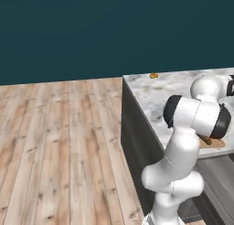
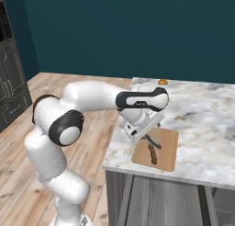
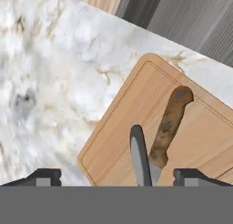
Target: Open the drawer on the right and place the cutting tools on the cutting board.
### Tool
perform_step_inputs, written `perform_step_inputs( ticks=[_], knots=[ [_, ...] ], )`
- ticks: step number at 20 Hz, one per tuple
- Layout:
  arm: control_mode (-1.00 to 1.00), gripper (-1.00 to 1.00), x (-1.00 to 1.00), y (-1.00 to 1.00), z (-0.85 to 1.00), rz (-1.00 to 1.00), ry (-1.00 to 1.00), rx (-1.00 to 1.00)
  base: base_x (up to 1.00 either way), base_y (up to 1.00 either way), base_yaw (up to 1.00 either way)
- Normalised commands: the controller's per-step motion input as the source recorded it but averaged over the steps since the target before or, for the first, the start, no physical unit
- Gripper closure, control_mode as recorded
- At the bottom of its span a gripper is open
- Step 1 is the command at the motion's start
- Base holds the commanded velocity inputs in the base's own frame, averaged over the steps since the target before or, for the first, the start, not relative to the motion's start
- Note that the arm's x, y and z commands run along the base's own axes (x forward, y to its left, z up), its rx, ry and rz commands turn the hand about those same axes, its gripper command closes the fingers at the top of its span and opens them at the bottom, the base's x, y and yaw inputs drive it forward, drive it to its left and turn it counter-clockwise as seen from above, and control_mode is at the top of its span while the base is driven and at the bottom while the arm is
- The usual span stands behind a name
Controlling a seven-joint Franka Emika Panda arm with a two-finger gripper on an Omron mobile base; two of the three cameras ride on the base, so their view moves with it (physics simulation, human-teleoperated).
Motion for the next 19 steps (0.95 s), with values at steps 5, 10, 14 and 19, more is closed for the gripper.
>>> perform_step_inputs(
  ticks=[5,10,14,19],
  knots=[
    [-1.00,-1.00,-1.00,0.35,0.58,0.02,-0.48,-0.01,0.00,0.00,0.00],
    [-1.00,-1.00,-1.00,0.63,-0.34,-0.02,-0.39,0.00,0.00,0.00,0.00],
    [-1.00,-1.00,-1.00,0.37,-0.73,-0.06,-0.27,0.00,0.00,0.00,0.00],
    [-1.00,-1.00,-0.20,-0.10,-0.04,-0.09,0.00,0.02,0.00,0.00,0.00]
  ],
)
